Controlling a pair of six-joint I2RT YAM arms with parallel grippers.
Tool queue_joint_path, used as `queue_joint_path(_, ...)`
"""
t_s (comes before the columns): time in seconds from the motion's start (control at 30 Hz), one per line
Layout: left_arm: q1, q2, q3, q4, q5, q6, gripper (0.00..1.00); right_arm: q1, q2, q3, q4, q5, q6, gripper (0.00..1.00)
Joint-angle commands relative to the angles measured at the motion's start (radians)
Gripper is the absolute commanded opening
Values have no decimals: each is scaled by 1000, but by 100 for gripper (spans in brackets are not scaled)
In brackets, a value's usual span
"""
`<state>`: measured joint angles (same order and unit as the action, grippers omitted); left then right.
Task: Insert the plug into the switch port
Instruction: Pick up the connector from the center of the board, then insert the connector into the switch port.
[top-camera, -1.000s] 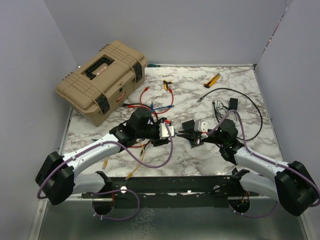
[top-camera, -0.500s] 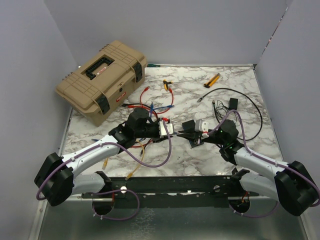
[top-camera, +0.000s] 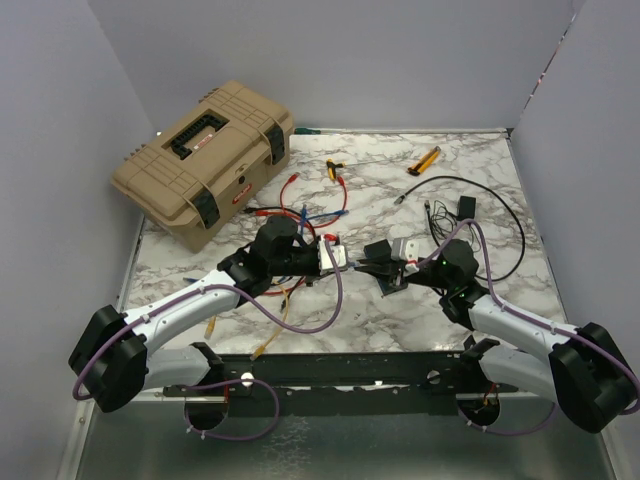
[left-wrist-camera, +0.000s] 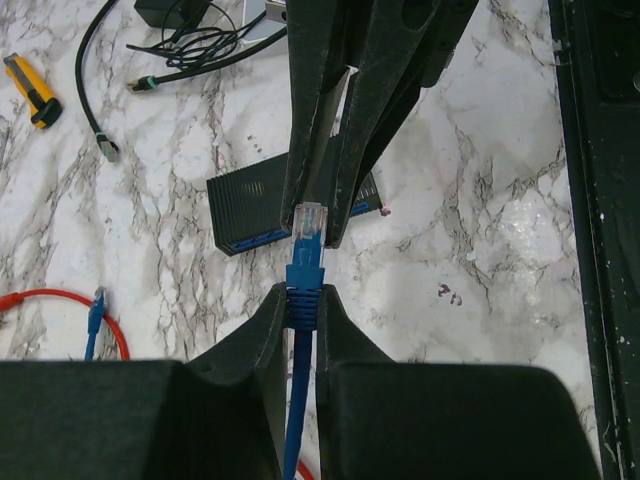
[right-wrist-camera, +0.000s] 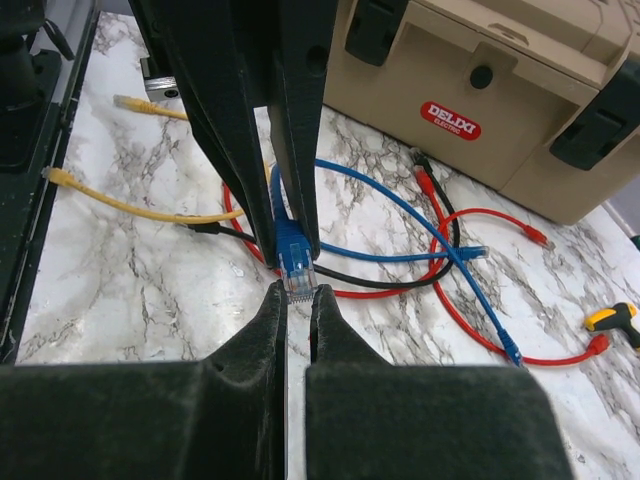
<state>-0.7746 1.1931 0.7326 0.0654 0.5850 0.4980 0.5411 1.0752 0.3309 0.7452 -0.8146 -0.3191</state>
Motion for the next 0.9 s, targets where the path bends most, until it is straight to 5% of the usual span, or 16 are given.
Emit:
queue_joint_path(0.0,-5,20,30,20,-20,-68,0,-9,2,-11,33,77,48,6)
queue_joint_path(0.17,-5,55,65,21,-160,-184,0,-11,-30,-19,42,165,106,30)
queue_joint_path(0.3,-5,80,88,14,-297,-306,0,-12,-85,-30,47,334,197,62)
queue_joint_path(0.5,-5,124,106,7,-415,-434,0,-15,-133,22,-93,563,303,86)
queue_joint_path(0.87,-5,272,58,148,-534,-494,0,-44,5,245,-460,883,504,98)
